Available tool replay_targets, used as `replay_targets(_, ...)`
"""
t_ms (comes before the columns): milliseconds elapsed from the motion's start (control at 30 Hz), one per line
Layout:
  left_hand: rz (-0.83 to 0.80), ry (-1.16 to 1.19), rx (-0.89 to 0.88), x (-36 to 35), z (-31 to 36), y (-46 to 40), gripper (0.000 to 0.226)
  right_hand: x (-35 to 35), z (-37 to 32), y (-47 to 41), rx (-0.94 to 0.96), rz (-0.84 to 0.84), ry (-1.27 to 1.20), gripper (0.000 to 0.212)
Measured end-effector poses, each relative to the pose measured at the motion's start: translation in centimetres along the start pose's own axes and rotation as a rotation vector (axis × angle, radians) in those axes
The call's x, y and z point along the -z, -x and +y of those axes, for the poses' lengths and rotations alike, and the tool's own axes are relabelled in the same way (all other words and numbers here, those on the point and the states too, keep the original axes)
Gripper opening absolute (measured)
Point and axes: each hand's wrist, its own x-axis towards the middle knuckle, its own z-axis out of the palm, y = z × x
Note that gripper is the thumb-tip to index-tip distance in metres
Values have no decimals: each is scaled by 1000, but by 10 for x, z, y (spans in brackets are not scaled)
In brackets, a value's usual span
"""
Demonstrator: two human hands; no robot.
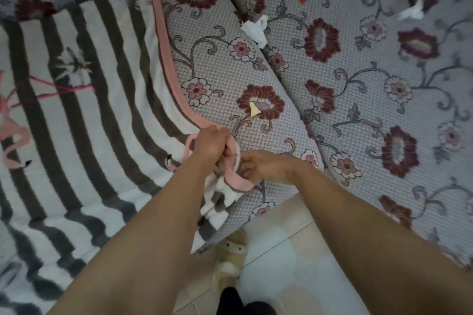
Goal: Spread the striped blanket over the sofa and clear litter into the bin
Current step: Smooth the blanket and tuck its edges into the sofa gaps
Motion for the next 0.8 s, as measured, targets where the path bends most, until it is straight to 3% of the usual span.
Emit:
replay_targets(100, -1, 7, 21, 0, 9, 2, 39, -19, 11, 5, 31, -78, -31, 68)
replay_targets(200, 41, 1, 16, 3, 17, 3, 26, -31, 17, 14, 42, -94, 128, 67)
replay_targets(300, 104, -99, -85, 6, 19, 8, 21, -34, 35, 35, -109, -68, 111, 44)
replay_targets(400, 78, -114, -182, 1, 17, 29, 26, -29, 68, 64, -274, -123, -28, 49)
replay_targets(500, -117, -210, -167, -12, 7, 52, 24, -32, 102, 86, -433, 64, 165, 72)
replay_targets(600, -377, -372, -67, -18, -14, 61, 13, -48, 128, 85, -527, 212, 469, 52)
replay_targets(700, -314, -360, -93, -8, -37, 54, 12, -57, 129, 72, -475, 431, 517, 34)
replay_targets(800, -176, -366, -134, 9, -41, 44, 13, -52, 102, 58, -299, 638, 465, 24)
